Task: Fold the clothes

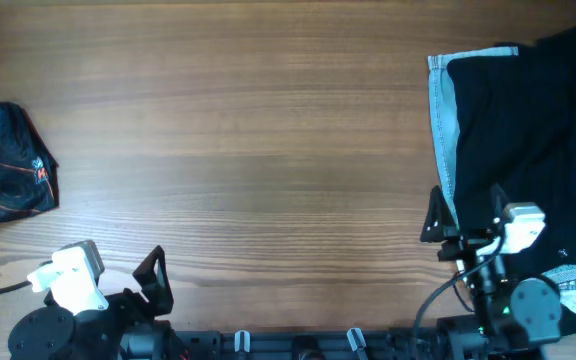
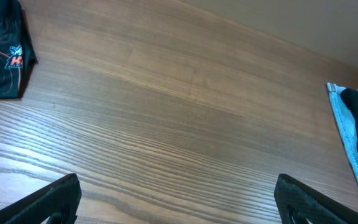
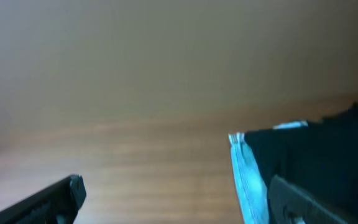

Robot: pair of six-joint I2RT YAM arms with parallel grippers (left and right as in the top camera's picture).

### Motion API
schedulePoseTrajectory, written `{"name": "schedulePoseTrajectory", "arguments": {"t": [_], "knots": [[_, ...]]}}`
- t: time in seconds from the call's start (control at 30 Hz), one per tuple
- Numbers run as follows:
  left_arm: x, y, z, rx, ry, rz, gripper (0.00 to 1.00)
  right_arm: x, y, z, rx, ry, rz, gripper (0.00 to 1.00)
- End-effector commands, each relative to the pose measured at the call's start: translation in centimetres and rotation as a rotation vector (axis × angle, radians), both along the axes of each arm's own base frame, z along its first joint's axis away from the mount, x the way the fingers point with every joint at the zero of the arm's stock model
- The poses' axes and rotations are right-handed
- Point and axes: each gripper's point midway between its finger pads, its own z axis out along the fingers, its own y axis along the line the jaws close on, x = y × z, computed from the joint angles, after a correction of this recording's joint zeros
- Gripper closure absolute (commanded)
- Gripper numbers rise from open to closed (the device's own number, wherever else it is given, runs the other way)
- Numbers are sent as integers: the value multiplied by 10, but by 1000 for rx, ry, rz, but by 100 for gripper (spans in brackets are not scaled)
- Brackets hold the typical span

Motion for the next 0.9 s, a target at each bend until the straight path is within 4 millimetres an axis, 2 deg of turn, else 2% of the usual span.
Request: {"name": "schedulePoseTrajectory", "arguments": {"t": [0.0, 0.07, 0.17, 0.87], "knots": [[0, 1, -1, 0, -1, 7, 0, 13, 4, -23, -54, -68, 20, 0], [0, 1, -1, 0, -1, 7, 0, 20, 5, -36, -66, -103, 22, 0], [0, 1, -1, 0, -1, 8, 0, 25, 11, -70, -78, -40, 57, 0], [0, 1, -1, 1, -1, 8, 0, 25, 11, -71, -75, -33, 59, 0]]}}
